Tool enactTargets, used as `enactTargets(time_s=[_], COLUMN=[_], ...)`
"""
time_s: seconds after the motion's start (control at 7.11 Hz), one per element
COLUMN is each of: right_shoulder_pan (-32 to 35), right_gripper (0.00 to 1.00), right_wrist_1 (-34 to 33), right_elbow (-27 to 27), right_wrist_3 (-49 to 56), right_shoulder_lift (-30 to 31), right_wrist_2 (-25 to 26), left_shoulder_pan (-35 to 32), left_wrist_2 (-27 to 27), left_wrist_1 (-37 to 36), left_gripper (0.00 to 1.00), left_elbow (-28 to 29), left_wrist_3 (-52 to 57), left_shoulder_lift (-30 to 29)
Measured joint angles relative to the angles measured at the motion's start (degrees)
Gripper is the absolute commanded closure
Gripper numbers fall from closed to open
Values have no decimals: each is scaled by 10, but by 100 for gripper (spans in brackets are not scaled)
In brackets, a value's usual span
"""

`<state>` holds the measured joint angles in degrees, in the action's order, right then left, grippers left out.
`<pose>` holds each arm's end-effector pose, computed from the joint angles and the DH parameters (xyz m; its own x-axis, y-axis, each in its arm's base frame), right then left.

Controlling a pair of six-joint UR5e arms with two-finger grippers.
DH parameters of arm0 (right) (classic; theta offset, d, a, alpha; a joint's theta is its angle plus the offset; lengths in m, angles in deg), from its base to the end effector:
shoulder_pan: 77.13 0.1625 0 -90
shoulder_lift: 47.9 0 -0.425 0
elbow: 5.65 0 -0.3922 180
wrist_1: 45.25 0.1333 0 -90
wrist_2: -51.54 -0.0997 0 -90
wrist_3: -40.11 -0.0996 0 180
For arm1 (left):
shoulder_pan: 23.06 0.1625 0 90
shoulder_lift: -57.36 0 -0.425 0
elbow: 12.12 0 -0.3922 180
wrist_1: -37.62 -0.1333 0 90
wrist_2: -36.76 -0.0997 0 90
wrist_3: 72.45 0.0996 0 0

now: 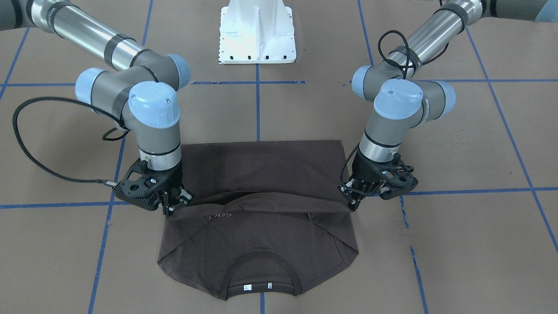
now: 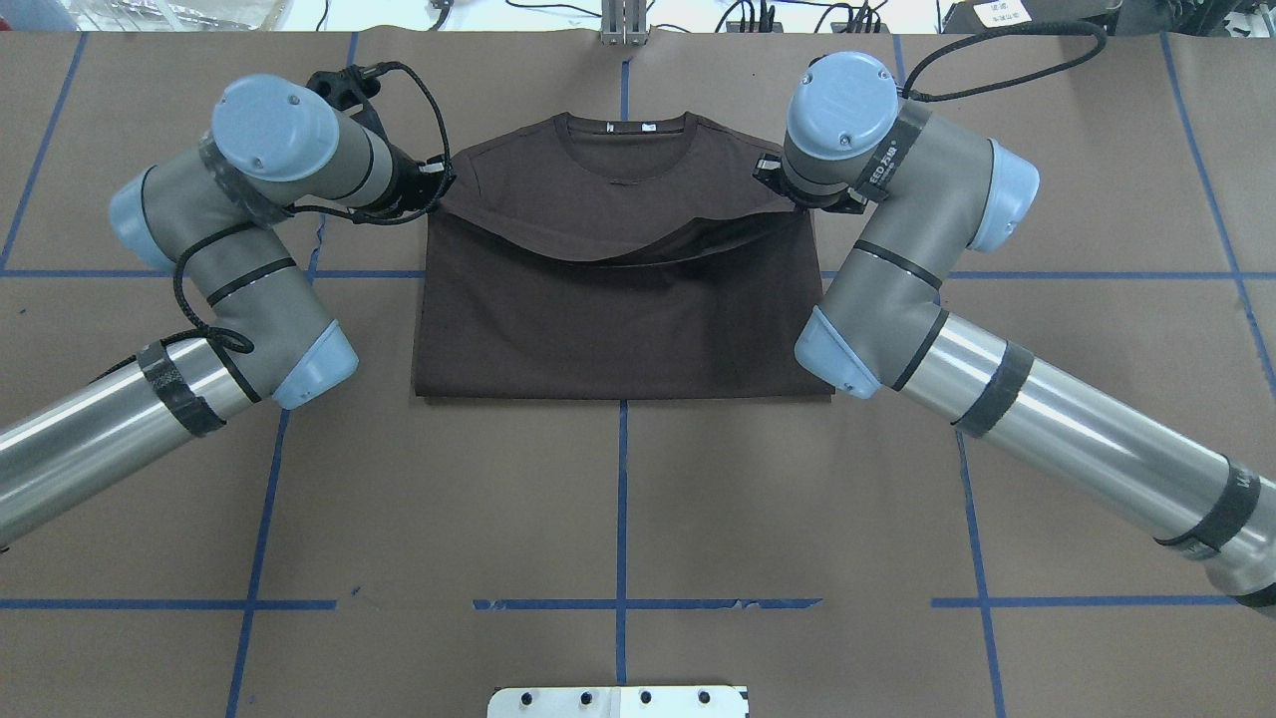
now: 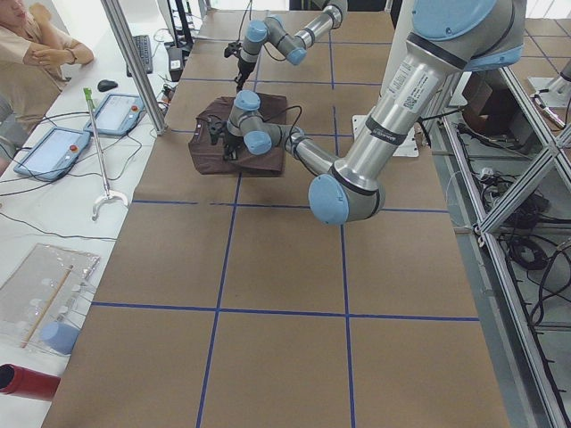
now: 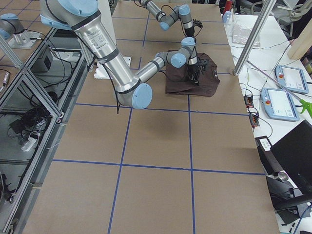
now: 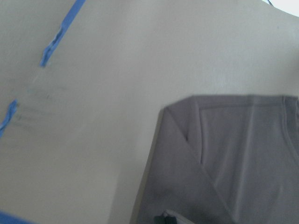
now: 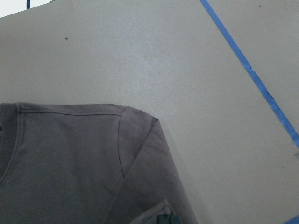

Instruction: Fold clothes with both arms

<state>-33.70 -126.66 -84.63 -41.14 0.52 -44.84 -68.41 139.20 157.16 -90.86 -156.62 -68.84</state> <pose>-0.4676 -0.6110 0.2948 0.6528 0.4098 0.6371 -0.5392 0.8421 0.0109 0.4431 -0.6077 0.3154 0.4642 -0.3288 -0.8224 0.5271 0.8488 -0.0418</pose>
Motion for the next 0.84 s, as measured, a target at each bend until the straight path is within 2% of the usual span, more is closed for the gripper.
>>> enactTargets(time_s=[0.56, 0.7, 0.84], right_shoulder_pan=[27, 28, 28], right_gripper=[100, 100, 100], right_wrist_1=[26, 36, 42], right_elbow=[112, 127, 133], right_wrist_3=[7, 8, 8], right_shoulder_lift=[-54, -55, -54], right_wrist_2=[-8, -6, -5], left_shoulder_pan=[-16, -16, -16], left_wrist_2=[-36, -39, -40], left_wrist_1=[18, 34, 48], left_gripper=[100, 93, 81], left_elbow=[62, 80, 92], left_wrist_3=[1, 0, 1], left_shoulder_lift=[-38, -40, -42])
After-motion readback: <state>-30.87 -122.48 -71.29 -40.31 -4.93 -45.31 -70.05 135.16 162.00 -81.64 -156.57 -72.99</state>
